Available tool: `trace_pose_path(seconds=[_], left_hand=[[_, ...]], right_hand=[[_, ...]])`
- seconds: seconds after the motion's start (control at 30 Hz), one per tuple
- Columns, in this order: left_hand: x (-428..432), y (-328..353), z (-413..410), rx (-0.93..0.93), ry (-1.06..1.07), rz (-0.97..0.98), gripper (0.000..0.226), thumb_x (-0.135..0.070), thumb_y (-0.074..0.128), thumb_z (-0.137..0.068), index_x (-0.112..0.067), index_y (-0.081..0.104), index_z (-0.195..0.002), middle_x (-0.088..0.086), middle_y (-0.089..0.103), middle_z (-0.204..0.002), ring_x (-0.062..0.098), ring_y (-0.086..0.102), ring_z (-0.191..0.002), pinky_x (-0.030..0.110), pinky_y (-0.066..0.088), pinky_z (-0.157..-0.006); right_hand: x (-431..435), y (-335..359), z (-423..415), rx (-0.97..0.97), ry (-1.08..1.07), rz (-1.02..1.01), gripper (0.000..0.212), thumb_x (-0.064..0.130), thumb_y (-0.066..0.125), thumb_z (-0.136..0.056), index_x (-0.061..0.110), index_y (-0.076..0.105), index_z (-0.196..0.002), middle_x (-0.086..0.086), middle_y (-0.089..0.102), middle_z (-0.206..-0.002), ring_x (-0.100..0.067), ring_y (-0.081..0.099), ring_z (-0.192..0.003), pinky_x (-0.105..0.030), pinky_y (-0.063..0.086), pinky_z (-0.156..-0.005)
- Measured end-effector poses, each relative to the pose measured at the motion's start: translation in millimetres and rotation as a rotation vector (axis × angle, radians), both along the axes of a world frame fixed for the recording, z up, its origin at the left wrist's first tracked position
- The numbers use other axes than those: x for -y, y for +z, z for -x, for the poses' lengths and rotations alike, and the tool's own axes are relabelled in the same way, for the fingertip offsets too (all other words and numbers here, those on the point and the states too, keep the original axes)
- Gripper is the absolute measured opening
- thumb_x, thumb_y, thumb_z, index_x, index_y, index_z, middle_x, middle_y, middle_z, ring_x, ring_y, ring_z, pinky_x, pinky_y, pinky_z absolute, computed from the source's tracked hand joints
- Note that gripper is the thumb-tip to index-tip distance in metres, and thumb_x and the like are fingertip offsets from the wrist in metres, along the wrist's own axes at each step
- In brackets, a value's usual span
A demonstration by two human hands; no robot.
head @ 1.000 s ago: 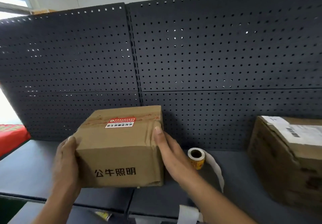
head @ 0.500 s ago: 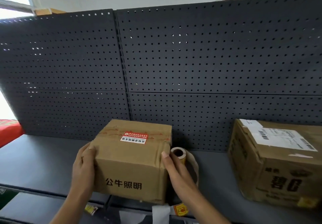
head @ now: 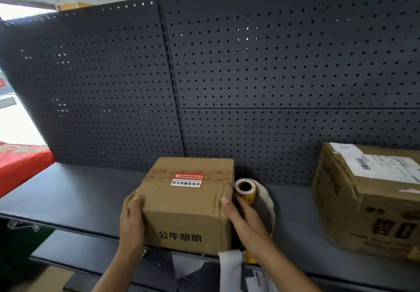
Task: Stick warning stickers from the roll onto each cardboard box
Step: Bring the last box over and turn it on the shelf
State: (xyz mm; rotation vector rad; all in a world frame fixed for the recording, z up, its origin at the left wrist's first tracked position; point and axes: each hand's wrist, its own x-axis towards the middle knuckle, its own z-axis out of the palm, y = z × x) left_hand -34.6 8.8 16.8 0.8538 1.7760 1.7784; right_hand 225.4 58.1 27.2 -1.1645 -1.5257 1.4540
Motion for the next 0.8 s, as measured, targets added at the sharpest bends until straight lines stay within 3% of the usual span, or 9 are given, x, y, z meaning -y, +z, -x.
trace_pose_path(seconds=[0.1, 0.17, 0.23, 0.43, 0.57, 0.7, 0.8], left_hand=[[0.4, 0.0, 4.9, -0.004, -0.065, 0.033, 0.035, -0.039, 0.035, -0.111, -0.022, 0.052, -0.136, -0.007, 0.059, -0.117, 0.008, 0.055, -0.104, 0.028, 0.043, -0.077], [-0.1, -4.0, 10.7, -0.012, -0.085, 0.050, 0.039, -0.046, 0.035, -0.110, -0.023, 0.050, -0.138, -0.006, 0.058, -0.120, 0.010, 0.056, -0.109, 0.031, 0.045, -0.080], [0.2, -7.3, 11.9, -0.003, -0.086, 0.039, 0.042, -0.050, 0.035, -0.109, -0.025, 0.050, -0.139, -0.005, 0.059, -0.122, 0.011, 0.057, -0.111, 0.033, 0.046, -0.082], [1.1, -4.9, 9.8, 0.049, -0.094, 0.005, 0.038, -0.052, 0.040, -0.108, -0.030, 0.052, -0.136, -0.007, 0.062, -0.119, 0.009, 0.059, -0.106, 0.032, 0.048, -0.080], [1.7, -7.1, 18.7, 0.014, -0.129, 0.029, 0.038, -0.053, 0.042, -0.106, -0.032, 0.054, -0.136, -0.005, 0.064, -0.119, 0.012, 0.061, -0.107, 0.032, 0.048, -0.078], [-3.6, -4.0, 27.5, -0.056, -0.148, 0.029, 0.041, -0.059, 0.048, -0.101, -0.033, 0.056, -0.132, -0.006, 0.064, -0.119, 0.010, 0.061, -0.106, 0.031, 0.048, -0.077], [-11.0, -6.6, 29.1, -0.055, -0.115, 0.039, 0.033, -0.050, 0.045, -0.107, -0.032, 0.057, -0.132, -0.007, 0.064, -0.119, 0.012, 0.059, -0.108, 0.035, 0.048, -0.081]], right_hand=[[-2.4, -1.6, 5.7, -0.002, -0.106, -0.006, 0.079, 0.069, 0.060, -0.090, 0.046, 0.028, -0.158, 0.027, 0.047, -0.144, -0.006, 0.047, -0.136, -0.031, 0.039, -0.107], [-6.6, -2.6, 11.6, 0.044, -0.156, -0.003, 0.084, 0.060, 0.060, -0.095, 0.040, 0.017, -0.163, 0.014, 0.041, -0.152, -0.016, 0.039, -0.145, -0.038, 0.036, -0.112], [-11.2, -4.1, 16.1, 0.079, -0.168, -0.022, 0.076, 0.056, 0.058, -0.097, 0.040, 0.022, -0.162, 0.007, 0.043, -0.157, -0.019, 0.041, -0.144, -0.042, 0.038, -0.114], [-17.5, -5.9, 21.5, 0.084, -0.166, -0.041, 0.055, 0.054, 0.052, -0.098, 0.045, 0.043, -0.152, 0.011, 0.059, -0.140, -0.011, 0.054, -0.125, -0.038, 0.046, -0.099], [-17.4, 1.3, 22.2, 0.069, -0.184, -0.060, 0.039, 0.043, 0.055, -0.100, 0.041, 0.056, -0.140, 0.017, 0.064, -0.123, 0.002, 0.055, -0.109, -0.024, 0.045, -0.083], [-16.4, 3.7, 17.3, 0.084, -0.164, -0.075, 0.024, 0.042, 0.057, -0.103, 0.046, 0.055, -0.126, 0.030, 0.058, -0.109, 0.014, 0.056, -0.095, -0.009, 0.041, -0.072], [-15.2, 0.4, 4.2, 0.100, -0.166, -0.129, 0.035, 0.058, 0.051, -0.099, 0.040, 0.063, -0.127, 0.025, 0.062, -0.121, 0.008, 0.056, -0.114, -0.011, 0.041, -0.086]])
